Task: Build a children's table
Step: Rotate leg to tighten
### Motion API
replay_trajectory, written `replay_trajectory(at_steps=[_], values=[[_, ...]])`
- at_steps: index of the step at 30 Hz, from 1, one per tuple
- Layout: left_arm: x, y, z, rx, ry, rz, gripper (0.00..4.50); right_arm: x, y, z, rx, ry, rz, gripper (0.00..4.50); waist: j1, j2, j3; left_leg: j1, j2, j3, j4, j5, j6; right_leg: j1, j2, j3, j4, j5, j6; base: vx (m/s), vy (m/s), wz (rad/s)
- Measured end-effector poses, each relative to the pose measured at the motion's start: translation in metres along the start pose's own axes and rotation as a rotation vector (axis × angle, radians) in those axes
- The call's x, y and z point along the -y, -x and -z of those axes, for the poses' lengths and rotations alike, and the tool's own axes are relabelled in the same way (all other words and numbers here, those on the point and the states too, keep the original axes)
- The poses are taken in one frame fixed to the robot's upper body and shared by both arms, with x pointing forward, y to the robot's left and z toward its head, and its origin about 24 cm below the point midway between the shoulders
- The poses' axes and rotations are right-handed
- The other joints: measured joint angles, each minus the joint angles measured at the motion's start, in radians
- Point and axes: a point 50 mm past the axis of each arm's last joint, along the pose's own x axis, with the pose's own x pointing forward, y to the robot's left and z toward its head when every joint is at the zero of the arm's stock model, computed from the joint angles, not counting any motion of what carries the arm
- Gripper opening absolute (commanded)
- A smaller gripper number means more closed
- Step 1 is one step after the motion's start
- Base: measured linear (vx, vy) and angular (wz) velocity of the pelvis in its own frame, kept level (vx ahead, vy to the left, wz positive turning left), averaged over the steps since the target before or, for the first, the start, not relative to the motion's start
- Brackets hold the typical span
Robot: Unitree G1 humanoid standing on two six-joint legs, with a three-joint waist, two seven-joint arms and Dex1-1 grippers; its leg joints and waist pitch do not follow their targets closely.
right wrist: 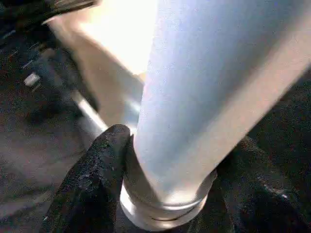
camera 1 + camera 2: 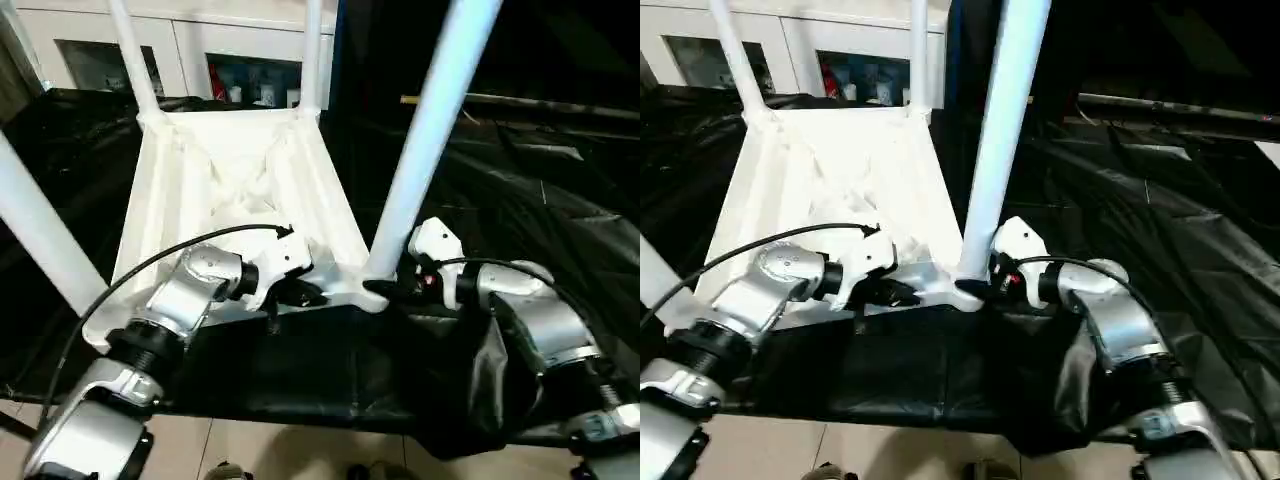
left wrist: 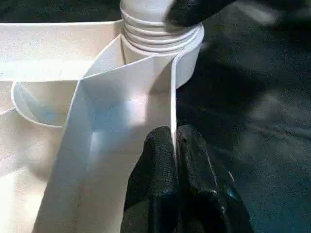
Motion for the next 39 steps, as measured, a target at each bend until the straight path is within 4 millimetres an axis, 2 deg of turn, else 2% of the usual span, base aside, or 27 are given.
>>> replay_trajectory(at_steps=[2, 4, 6, 8, 9, 10, 11, 12, 13, 14, 15, 16, 17, 18, 20, 22, 23, 26, 31, 35, 39], values=[[-0.003, -0.012, -0.005, 0.005, 0.029, -0.069, 0.00, 0.001, -0.009, 0.003, 0.045, -0.103, 0.161, 2.35, -0.008, 0.003, -0.001, -0.001, 0.000, -0.004, -0.002, 0.000, 0.000, 0.002, 0.000, -0.005, -0.014, 0.000, 0.000, 0.000, 0.000, 0.00], [-0.002, -0.021, -0.007, 0.013, 0.060, -0.114, 0.00, 0.001, -0.013, 0.004, 0.056, -0.150, 0.260, 2.31, -0.014, 0.011, -0.001, -0.001, 0.000, -0.011, -0.003, 0.000, 0.000, 0.010, -0.004, -0.019, -0.030, 0.000, 0.000, 0.000, 0.000, 0.00], [-0.002, -0.033, -0.012, 0.016, 0.087, -0.160, 0.00, -0.003, -0.021, 0.006, 0.061, -0.205, 0.376, 2.15, -0.018, 0.017, 0.000, 0.000, 0.000, -0.014, -0.005, -0.001, 0.001, 0.020, -0.014, -0.041, -0.047, 0.000, 0.000, 0.000, 0.000, 0.00], [0.002, -0.046, -0.016, 0.019, 0.112, -0.188, 0.00, -0.004, -0.026, 0.007, 0.059, -0.232, 0.476, 2.15, -0.026, 0.034, 0.001, 0.003, 0.005, -0.022, -0.009, -0.004, 0.007, 0.044, -0.020, -0.073, -0.080, 0.000, 0.000, -0.027, 0.057, 0.00], [0.003, -0.050, -0.017, 0.019, 0.119, -0.196, 0.00, -0.004, -0.027, 0.008, 0.054, -0.231, 0.501, 2.15, -0.029, 0.042, 0.003, 0.004, 0.010, -0.025, -0.010, -0.005, 0.008, 0.053, -0.024, -0.084, -0.089, -0.004, 0.002, 0.000, 0.000, 0.00], [0.004, -0.053, -0.019, 0.018, 0.120, -0.199, 0.00, -0.004, -0.027, 0.008, 0.054, -0.227, 0.517, 2.15, -0.026, 0.043, 0.007, 0.003, 0.012, -0.020, -0.013, -0.005, 0.008, 0.057, -0.026, -0.082, -0.059, -0.026, -0.001, 0.000, 0.000, 0.00], [0.005, -0.055, -0.019, 0.014, 0.123, -0.196, 0.00, -0.005, -0.025, 0.011, 0.049, -0.224, 0.531, 2.15, -0.012, 0.033, 0.008, 0.007, 0.010, 0.006, -0.013, -0.005, 0.008, 0.053, -0.035, -0.059, 0.015, -0.053, -0.024, 0.000, 0.000, 0.00], [0.005, -0.056, -0.020, 0.012, 0.118, -0.195, 0.00, -0.005, -0.025, 0.012, 0.050, -0.214, 0.538, 2.15, -0.005, 0.005, 0.001, 0.023, 0.005, 0.034, -0.013, -0.005, 0.008, 0.052, -0.037, -0.022, 0.042, -0.061, -0.004, 0.048, -0.064, 0.21], [0.006, -0.057, -0.021, 0.013, 0.116, -0.195, 0.00, -0.005, -0.025, 0.012, 0.053, -0.207, 0.542, 2.15, 0.000, -0.010, 0.005, 0.028, -0.007, 0.037, -0.002, -0.010, 0.009, 0.040, -0.037, -0.004, 0.048, -0.060, 0.024, 0.080, -0.062, -0.09], [0.006, -0.058, -0.020, 0.016, 0.122, -0.193, 0.00, -0.006, -0.025, 0.012, 0.051, -0.199, 0.543, 2.15, 0.014, 0.002, -0.003, 0.030, -0.008, 0.029, 0.024, -0.041, 0.016, 0.031, -0.037, -0.006, 0.047, -0.062, 0.025, 0.080, -0.062, -0.09], [0.006, -0.058, -0.020, 0.022, 0.120, -0.192, 0.00, -0.005, -0.025, 0.011, 0.053, -0.191, 0.545, 2.15, 0.020, 0.013, -0.008, 0.021, -0.018, 0.003, 0.021, -0.040, 0.008, 0.033, -0.040, -0.018, 0.046, -0.062, 0.025, 0.100, 0.016, -0.33], [0.007, -0.058, -0.022, 0.028, 0.113, -0.192, 0.00, -0.004, -0.024, 0.011, 0.061, -0.186, 0.549, 2.15, 0.025, 0.019, -0.013, 0.016, -0.023, -0.013, 0.013, -0.037, 0.005, 0.031, -0.039, -0.023, 0.039, -0.062, 0.025, 0.095, 0.004, -0.12], [0.007, -0.058, -0.022, 0.026, 0.108, -0.189, 0.00, -0.004, -0.024, 0.011, 0.064, -0.191, 0.549, 2.43, 0.021, 0.019, -0.020, 0.015, -0.022, -0.014, -0.002, -0.029, 0.004, 0.030, -0.032, -0.021, 0.026, -0.059, 0.022, 0.095, 0.004, -0.12], [0.007, -0.058, -0.021, 0.024, 0.103, -0.186, 0.00, -0.004, -0.023, 0.011, 0.067, -0.198, 0.546, 2.75, 0.019, 0.016, -0.024, 0.013, -0.022, -0.012, -0.007, -0.024, 0.005, 0.031, -0.031, -0.020, 0.019, -0.049, 0.015, 0.000, 0.000, 0.00], [0.006, -0.057, -0.021, 0.025, 0.090, -0.178, 0.00, -0.004, -0.022, 0.011, 0.071, -0.195, 0.524, 2.77, 0.011, 0.015, -0.025, 0.012, -0.020, -0.005, -0.007, -0.024, 0.006, 0.031, -0.031, -0.016, 0.012, -0.030, 0.012, 0.000, 0.000, 0.00], [0.006, -0.055, -0.021, 0.023, 0.076, -0.165, 0.00, -0.002, -0.020, 0.011, 0.071, -0.178, 0.490, 2.87, 0.008, 0.015, -0.025, 0.010, -0.019, -0.005, -0.008, -0.024, 0.006, 0.030, -0.031, -0.017, 0.011, -0.030, 0.012, 0.000, 0.000, 0.00], [0.004, -0.053, -0.020, 0.018, 0.065, -0.156, 0.00, 0.000, -0.017, 0.012, 0.066, -0.163, 0.455, 3.18, 0.006, 0.015, -0.025, 0.010, -0.019, -0.005, -0.008, -0.024, 0.006, 0.030, -0.031, -0.017, 0.011, -0.030, 0.012, 0.000, 0.000, 0.00], [0.001, -0.042, -0.018, 0.016, 0.032, -0.111, 0.00, 0.004, -0.008, 0.010, 0.051, -0.109, 0.320, 3.26, 0.003, 0.015, -0.024, 0.004, -0.017, -0.006, -0.010, -0.024, 0.006, 0.025, -0.030, -0.019, 0.010, -0.030, 0.013, 0.000, 0.000, 0.00], [-0.003, -0.018, -0.008, 0.008, -0.005, 0.001, 0.00, 0.006, 0.020, 0.004, -0.024, 0.051, 0.033, 3.26, 0.009, 0.015, -0.024, -0.008, -0.013, -0.005, -0.010, -0.020, 0.011, 0.015, -0.026, -0.020, 0.011, -0.028, 0.008, 0.000, 0.000, 0.00], [-0.005, 0.002, -0.001, -0.018, -0.046, 0.101, 0.00, 0.000, 0.031, 0.001, -0.045, 0.085, -0.143, 3.26, 0.010, 0.015, -0.024, -0.008, -0.004, 0.006, -0.008, -0.016, 0.017, 0.014, -0.023, -0.020, 0.010, -0.030, 0.004, 0.000, 0.000, 0.00], [-0.003, 0.017, 0.006, -0.039, -0.061, 0.174, 0.00, -0.005, 0.032, 0.001, -0.063, 0.087, -0.247, 3.26, 0.010, 0.014, -0.024, -0.006, -0.001, 0.010, -0.007, -0.017, 0.015, 0.014, -0.021, -0.018, 0.010, -0.031, 0.004, 0.000, 0.000, 0.00]])
